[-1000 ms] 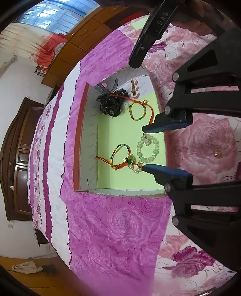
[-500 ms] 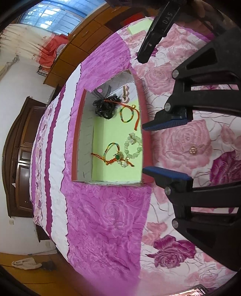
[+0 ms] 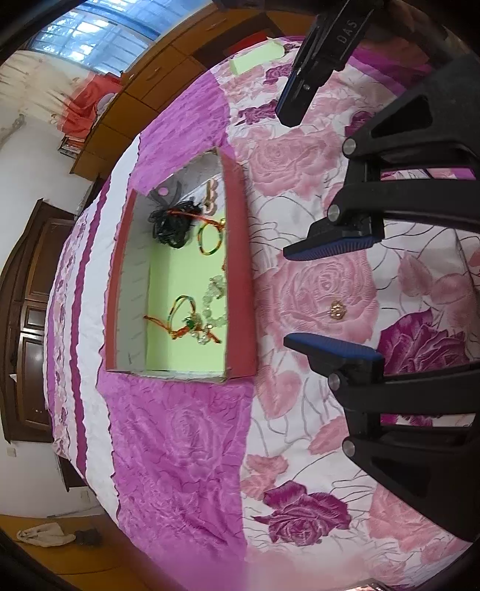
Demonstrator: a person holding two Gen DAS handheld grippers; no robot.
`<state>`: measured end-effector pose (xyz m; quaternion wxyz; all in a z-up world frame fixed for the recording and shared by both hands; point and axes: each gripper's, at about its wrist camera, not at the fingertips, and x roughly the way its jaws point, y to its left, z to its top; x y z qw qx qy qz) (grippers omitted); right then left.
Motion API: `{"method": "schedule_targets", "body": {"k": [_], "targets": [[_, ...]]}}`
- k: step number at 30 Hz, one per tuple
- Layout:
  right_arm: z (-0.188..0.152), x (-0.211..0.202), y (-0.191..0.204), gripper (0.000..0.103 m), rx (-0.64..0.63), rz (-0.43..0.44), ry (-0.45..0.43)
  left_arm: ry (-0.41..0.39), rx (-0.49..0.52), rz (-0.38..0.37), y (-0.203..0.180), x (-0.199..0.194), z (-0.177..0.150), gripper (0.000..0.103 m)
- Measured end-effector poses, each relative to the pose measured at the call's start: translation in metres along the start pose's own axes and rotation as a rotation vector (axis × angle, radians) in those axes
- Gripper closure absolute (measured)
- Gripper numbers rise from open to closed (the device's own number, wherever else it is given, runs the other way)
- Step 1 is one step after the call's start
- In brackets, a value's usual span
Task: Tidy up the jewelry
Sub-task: 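Withdraw both tools from the box toward the remaining jewelry on the cover, then lower the left tool onto the gold pendant while the right tool approaches the green-bead earring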
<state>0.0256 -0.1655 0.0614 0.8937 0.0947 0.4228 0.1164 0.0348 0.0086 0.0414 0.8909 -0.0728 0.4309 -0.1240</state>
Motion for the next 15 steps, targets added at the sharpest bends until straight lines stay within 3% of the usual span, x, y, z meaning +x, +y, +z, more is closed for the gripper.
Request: {"method": "schedule_targets", "body": {"k": [15], "targets": [[-0.026,0.012,0.006,0.074,-0.007,0.006,0.053,0.07,-0.003,-0.007,0.003,0.023,-0.021,0.071]]}}
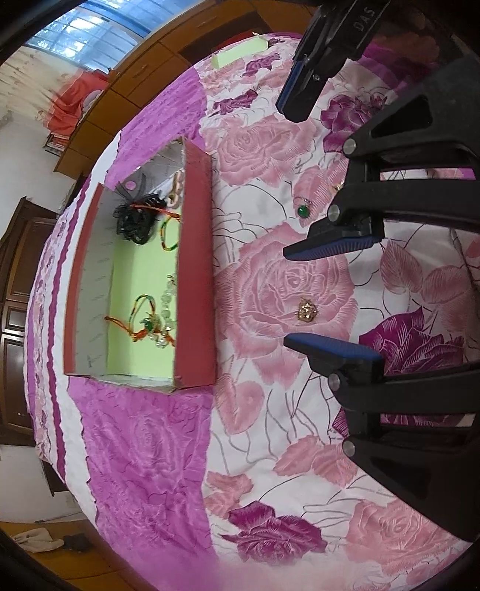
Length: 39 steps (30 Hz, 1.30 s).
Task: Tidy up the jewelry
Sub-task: 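Lower the left tool onto the gold pendant while the right tool approaches the green-bead earring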
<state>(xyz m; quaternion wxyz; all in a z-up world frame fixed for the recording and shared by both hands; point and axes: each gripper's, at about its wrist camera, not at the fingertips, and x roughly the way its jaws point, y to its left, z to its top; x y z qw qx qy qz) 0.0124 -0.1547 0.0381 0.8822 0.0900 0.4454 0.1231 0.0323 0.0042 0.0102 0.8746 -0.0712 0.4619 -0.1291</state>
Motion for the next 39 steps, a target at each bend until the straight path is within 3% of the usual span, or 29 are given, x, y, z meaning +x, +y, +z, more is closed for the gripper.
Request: {"method": "schedule_targets", "body": {"k": [16,21,23,32,39], "targets": [[-0.006,0.012,-0.004,0.074,0.014,-0.008,0.029,0.052,0.017,-0.004,0.001,0.025,-0.009,0.073],[-0.006,0.013,-0.005,0.074,0.018,-0.008,0.033,0.05,0.015,0.001,0.003,0.028,-0.01,0.085],[-0.006,0.013,-0.006,0.074,0.018,-0.008,0.034,0.052,0.01,0.001,0.005,0.029,-0.01,0.095],[-0.006,0.014,-0.005,0.074,0.017,-0.009,0.034,0.025,0.004,-0.017,0.005,0.022,-0.008,0.095],[-0.005,0.02,0.001,0.074,0.003,-0.003,0.035,-0.02,-0.001,0.009,0.008,0.008,-0.003,0.095]]}}
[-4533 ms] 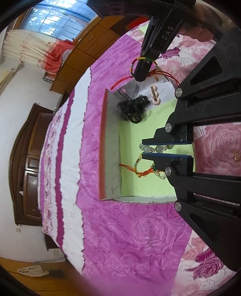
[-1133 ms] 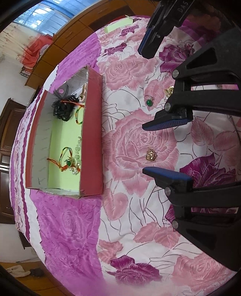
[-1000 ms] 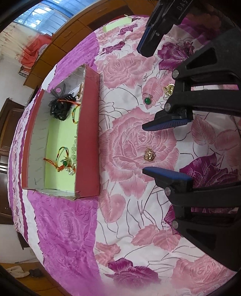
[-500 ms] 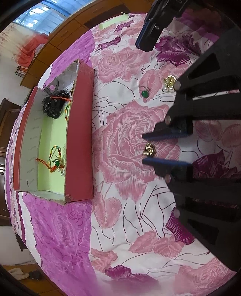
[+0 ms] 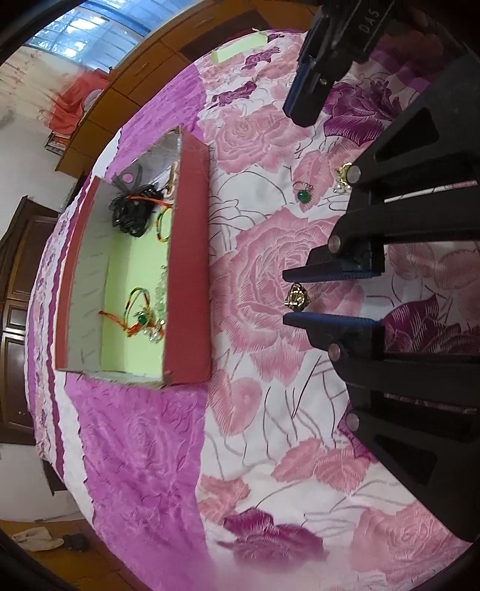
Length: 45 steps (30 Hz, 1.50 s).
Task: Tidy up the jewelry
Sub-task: 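Lower the left tool onto the gold pendant while the right tool approaches the green-bead earring, then close the left tool on the gold pendant while the right tool grasps the green-bead earring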
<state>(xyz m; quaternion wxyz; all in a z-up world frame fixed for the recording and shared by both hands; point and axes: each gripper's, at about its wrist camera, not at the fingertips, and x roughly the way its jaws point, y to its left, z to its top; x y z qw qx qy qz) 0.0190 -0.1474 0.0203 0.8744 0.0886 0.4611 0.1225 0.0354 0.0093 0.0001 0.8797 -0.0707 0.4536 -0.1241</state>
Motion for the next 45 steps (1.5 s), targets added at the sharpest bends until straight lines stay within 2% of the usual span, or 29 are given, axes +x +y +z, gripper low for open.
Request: {"method": "schedule_targets", "body": {"k": [8,27,35,40,45], "targets": [[0.004,0.016,0.018,0.074,-0.051,0.018,0.011,-0.01,-0.016,0.026,0.007,-0.002,0.001,0.095],[0.001,0.062,0.033,0.074,-0.134,0.001,0.115,-0.006,-0.059,0.028,0.018,0.002,0.0,0.095],[0.003,0.075,0.032,0.085,-0.136,-0.014,0.14,-0.005,-0.072,0.025,0.021,0.003,-0.001,0.095],[0.002,0.076,0.033,0.086,-0.144,-0.013,0.135,-0.005,-0.073,0.033,0.021,0.002,0.0,0.095],[0.004,0.066,0.027,0.087,-0.121,0.025,0.11,-0.021,-0.067,0.038,0.019,-0.005,0.001,0.095]]}}
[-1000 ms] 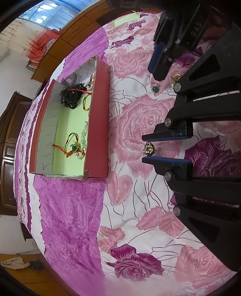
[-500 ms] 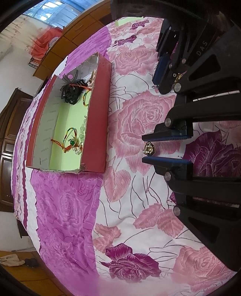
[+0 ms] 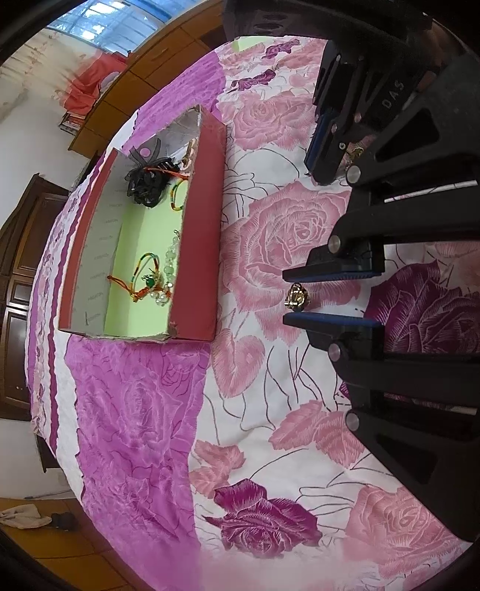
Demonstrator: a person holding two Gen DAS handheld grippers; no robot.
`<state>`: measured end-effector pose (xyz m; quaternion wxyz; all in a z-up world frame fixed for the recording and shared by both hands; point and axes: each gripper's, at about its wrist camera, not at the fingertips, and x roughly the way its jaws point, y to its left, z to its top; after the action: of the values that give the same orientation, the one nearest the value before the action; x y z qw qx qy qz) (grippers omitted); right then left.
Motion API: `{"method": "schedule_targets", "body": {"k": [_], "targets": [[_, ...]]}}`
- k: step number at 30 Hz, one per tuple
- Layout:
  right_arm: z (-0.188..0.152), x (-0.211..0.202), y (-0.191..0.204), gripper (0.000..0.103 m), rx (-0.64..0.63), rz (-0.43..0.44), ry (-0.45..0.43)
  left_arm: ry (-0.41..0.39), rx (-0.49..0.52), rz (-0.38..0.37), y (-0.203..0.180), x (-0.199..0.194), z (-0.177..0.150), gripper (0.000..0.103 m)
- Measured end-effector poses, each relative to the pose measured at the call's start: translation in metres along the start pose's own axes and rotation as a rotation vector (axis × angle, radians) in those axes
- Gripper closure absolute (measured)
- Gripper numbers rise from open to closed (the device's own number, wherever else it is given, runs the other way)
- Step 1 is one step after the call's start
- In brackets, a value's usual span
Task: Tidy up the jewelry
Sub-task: 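Close the left tool on the gold pendant while the right tool grasps the green-bead earring, then carry the gold pendant with the left tool while the right tool carries the earring into the box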
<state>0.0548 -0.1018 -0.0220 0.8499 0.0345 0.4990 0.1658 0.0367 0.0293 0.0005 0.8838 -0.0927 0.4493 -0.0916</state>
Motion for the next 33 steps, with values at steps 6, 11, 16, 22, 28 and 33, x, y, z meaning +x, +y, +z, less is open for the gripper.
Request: {"method": "schedule_targets", "body": {"k": [6,11,16,22,28,33], "targets": [[0.002,-0.022,0.003,0.087,-0.016,0.022,-0.066,-0.031,0.008,0.003,-0.003,-0.012,0.004,0.095],[0.006,-0.042,0.004,0.087,-0.027,0.021,-0.127,-0.056,0.008,-0.002,-0.005,-0.02,0.009,0.095],[0.011,-0.059,0.0,0.087,-0.028,0.019,-0.177,-0.084,0.023,-0.006,-0.012,-0.027,0.016,0.095],[0.019,-0.075,-0.005,0.087,-0.032,0.017,-0.24,-0.122,0.036,-0.009,-0.019,-0.035,0.026,0.095],[0.029,-0.085,-0.011,0.087,-0.029,0.015,-0.284,-0.151,0.037,-0.012,-0.023,-0.037,0.035,0.095],[0.037,-0.086,-0.013,0.087,-0.036,0.008,-0.307,-0.169,0.037,-0.018,-0.024,-0.032,0.046,0.095]]}}
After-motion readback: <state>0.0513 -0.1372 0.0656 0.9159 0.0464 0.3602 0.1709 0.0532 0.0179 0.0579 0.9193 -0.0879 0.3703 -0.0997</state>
